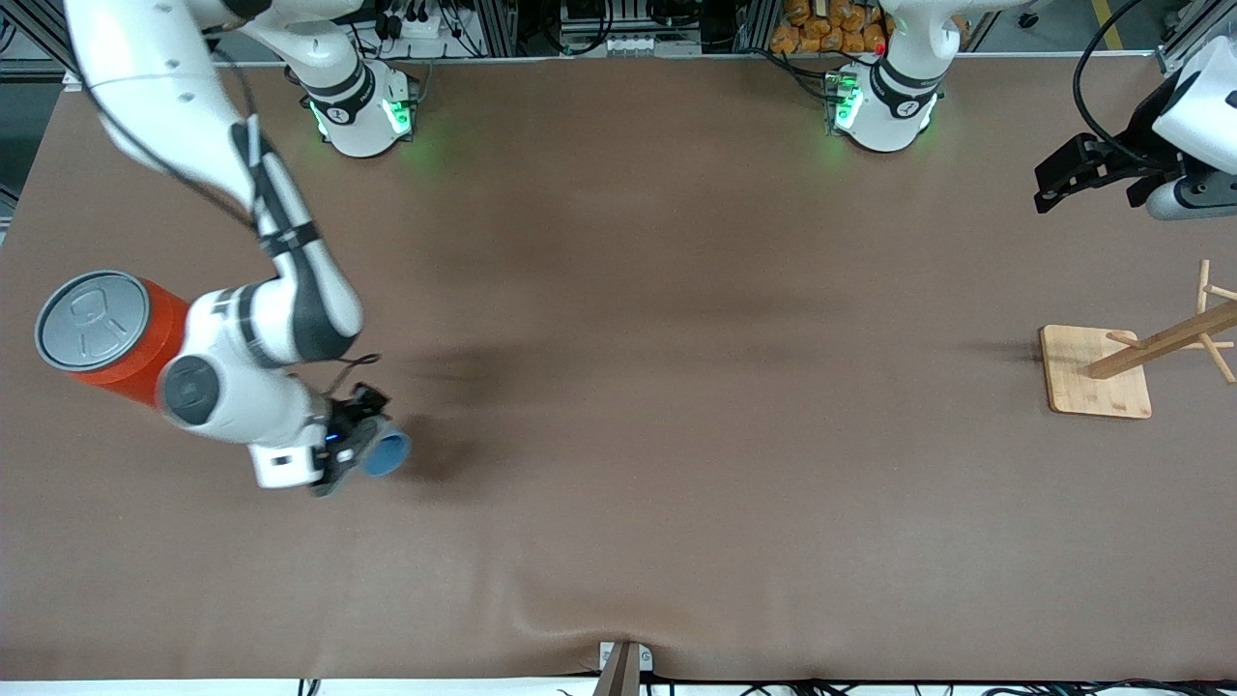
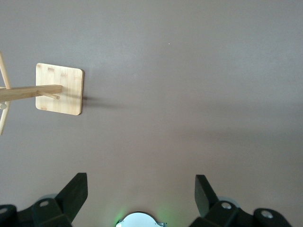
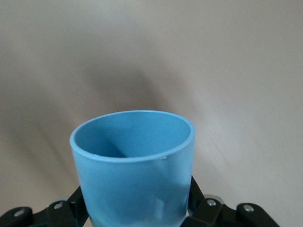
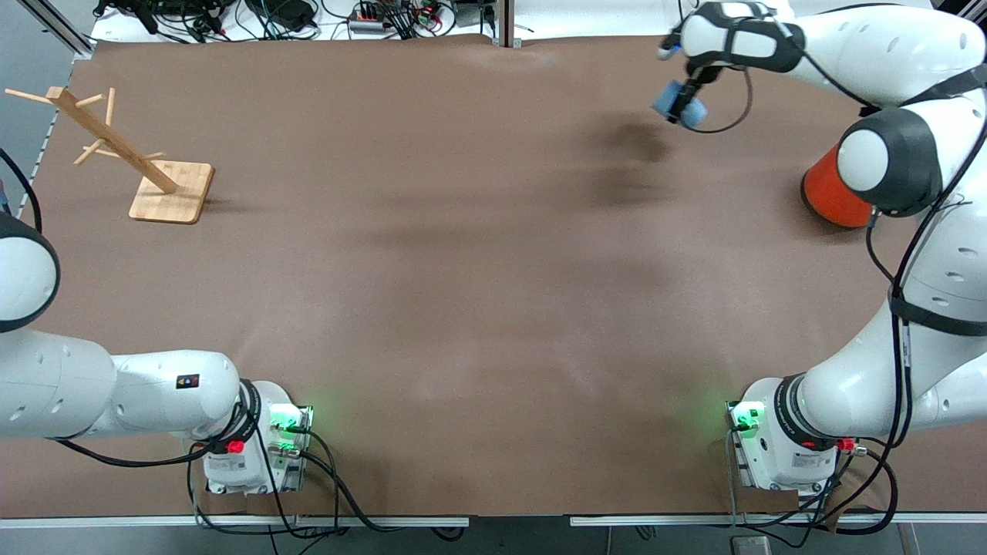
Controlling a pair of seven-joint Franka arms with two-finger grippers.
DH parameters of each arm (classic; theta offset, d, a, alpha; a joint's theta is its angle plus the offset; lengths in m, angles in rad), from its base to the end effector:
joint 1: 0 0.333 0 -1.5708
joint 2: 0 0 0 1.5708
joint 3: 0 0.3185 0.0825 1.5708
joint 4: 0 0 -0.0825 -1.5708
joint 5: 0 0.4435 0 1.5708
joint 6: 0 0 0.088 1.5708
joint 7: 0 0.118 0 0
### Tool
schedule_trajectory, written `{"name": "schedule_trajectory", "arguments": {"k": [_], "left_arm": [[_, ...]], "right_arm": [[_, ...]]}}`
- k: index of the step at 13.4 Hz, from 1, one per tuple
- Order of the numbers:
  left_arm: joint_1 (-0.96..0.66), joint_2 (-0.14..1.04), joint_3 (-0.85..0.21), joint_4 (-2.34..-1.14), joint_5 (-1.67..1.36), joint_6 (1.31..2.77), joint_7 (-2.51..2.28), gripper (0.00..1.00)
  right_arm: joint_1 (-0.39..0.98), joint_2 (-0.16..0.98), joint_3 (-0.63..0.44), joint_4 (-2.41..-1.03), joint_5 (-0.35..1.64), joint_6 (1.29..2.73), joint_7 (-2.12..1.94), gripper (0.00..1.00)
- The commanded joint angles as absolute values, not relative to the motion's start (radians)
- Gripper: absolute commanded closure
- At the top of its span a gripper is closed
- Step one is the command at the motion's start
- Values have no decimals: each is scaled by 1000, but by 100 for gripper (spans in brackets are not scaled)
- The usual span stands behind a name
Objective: Flip cup
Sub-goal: 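Carry the blue cup to mid-table and lay it on its side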
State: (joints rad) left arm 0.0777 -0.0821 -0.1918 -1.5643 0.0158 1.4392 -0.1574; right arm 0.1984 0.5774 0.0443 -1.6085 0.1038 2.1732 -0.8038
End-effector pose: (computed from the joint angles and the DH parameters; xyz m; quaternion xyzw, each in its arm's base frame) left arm 0.5699 -0.0680 0.6561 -0.9994 -0.0230 0.0199 0.0185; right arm 0.7174 0.1793 0.2479 -0.8810 -0.4699 -0.0091 0.0543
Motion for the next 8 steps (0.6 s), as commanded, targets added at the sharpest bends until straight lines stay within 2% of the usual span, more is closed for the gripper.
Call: {"name": "schedule_trajectory", "arguments": {"k": [1, 3, 8], "left_arm": [[87, -95, -195, -1554, 14, 1422, -138, 0], [89, -95, -192, -1549, 14, 1404, -130, 0], [89, -91, -187, -1546, 15, 1407, -130, 0]], "right_arm": [[294, 561, 40, -1644, 107, 2288, -900, 42], [363, 587, 41, -1652, 110, 2396, -991, 41], [610, 673, 35, -1621, 91, 2462, -1008, 40]]}}
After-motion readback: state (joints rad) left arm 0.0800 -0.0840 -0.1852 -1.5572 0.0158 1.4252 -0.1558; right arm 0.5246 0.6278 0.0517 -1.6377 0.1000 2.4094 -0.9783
